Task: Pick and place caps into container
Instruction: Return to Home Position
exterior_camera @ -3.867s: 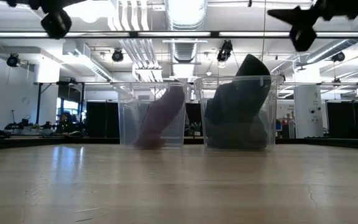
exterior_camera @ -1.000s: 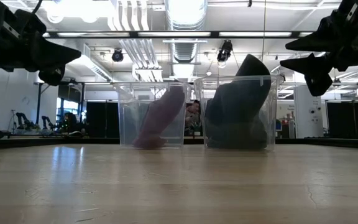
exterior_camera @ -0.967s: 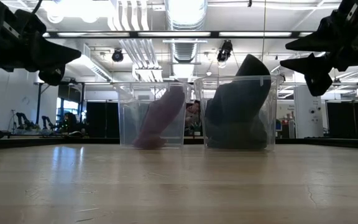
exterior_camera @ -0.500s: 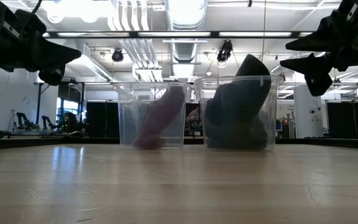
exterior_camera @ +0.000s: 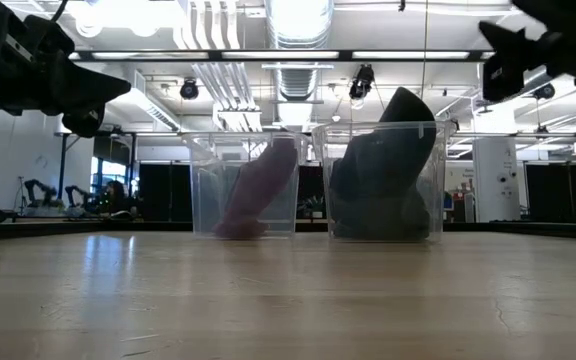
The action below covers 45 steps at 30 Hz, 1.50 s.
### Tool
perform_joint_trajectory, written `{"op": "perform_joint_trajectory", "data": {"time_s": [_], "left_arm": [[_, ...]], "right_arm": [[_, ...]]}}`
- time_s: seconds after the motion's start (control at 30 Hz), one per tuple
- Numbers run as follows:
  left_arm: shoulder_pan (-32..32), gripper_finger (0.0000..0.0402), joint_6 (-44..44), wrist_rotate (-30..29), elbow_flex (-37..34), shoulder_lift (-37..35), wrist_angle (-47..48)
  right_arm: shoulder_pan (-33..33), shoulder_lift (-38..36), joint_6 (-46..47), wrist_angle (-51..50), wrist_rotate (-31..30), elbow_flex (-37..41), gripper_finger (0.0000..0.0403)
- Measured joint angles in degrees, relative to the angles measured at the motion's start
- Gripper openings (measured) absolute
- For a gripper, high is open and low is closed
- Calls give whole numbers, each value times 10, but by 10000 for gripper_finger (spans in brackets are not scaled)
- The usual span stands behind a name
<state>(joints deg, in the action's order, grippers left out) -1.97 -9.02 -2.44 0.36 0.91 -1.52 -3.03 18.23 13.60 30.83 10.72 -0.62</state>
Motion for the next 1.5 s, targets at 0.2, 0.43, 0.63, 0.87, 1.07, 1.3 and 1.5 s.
{"op": "perform_joint_trajectory", "data": {"time_s": [0.2,0.43,0.63,0.87,1.07,1.3,1.5], "left_arm": [[0,0,0,0,0,0,0],[0,0,0,0,0,0,0],[0,0,0,0,0,0,-1],[0,0,0,0,0,0,-1],[0,0,0,0,0,0,-1],[0,0,0,0,0,0,-1],[0,0,0,0,0,0,-1]], "right_arm": [[22,-98,-50,-103,12,0,178],[35,-146,-74,-203,11,0,178],[36,-170,-112,-254,11,0,178],[36,-182,-121,-285,9,1,178],[36,-181,-85,-285,8,1,178],[36,-181,-40,-285,7,1,178],[36,-181,-41,-285,7,1,178]]}}
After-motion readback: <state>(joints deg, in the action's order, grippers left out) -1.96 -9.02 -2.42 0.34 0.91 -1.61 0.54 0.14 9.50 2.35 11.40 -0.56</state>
